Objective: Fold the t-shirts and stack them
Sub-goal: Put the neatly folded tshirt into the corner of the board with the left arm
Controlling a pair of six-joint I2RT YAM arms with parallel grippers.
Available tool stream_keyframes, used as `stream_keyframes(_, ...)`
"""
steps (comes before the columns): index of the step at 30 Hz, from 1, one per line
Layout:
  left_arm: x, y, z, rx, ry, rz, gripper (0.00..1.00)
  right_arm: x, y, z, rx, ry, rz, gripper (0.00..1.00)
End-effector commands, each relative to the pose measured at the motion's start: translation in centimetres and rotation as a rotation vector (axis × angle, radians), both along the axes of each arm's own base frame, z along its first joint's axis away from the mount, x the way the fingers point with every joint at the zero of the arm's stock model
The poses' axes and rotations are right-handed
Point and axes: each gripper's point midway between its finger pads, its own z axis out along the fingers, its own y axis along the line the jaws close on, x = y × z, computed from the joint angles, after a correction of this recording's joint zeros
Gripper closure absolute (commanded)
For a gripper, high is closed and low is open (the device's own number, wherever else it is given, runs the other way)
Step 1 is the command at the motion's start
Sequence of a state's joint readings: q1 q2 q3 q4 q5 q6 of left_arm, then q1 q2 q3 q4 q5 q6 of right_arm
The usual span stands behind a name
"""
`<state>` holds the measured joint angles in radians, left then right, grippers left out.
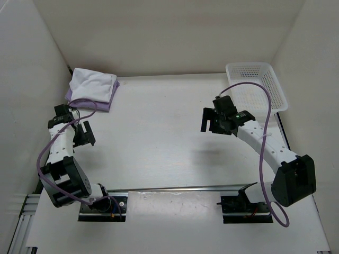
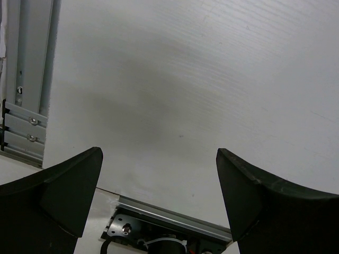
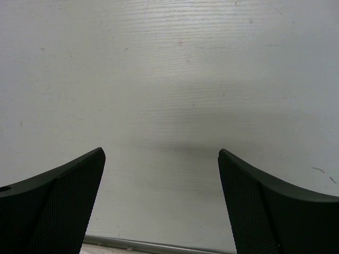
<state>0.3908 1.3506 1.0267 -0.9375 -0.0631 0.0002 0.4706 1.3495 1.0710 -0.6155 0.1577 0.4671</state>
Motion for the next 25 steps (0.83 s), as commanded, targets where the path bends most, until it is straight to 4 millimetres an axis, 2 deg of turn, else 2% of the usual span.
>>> stream_keyframes(1,-0.12,0.17,0.39,0.015,-0.026,0.007,0.00,0.56,-0.11,0.71,0.011,-0.029,-0.020,0.09)
stream_keyframes(20,-0.03,0.56,0.70,0.034,-0.028,0.013,0.00,-0.14,-0.28,-0.21,0.014,-0.018,-0.015,0.09)
stream_keyframes(25,0.18,0.65,0.98,0.038,-0.036,0.014,0.00,-0.20,0.10,0.54,0.052,-0.067,0.008,0.08)
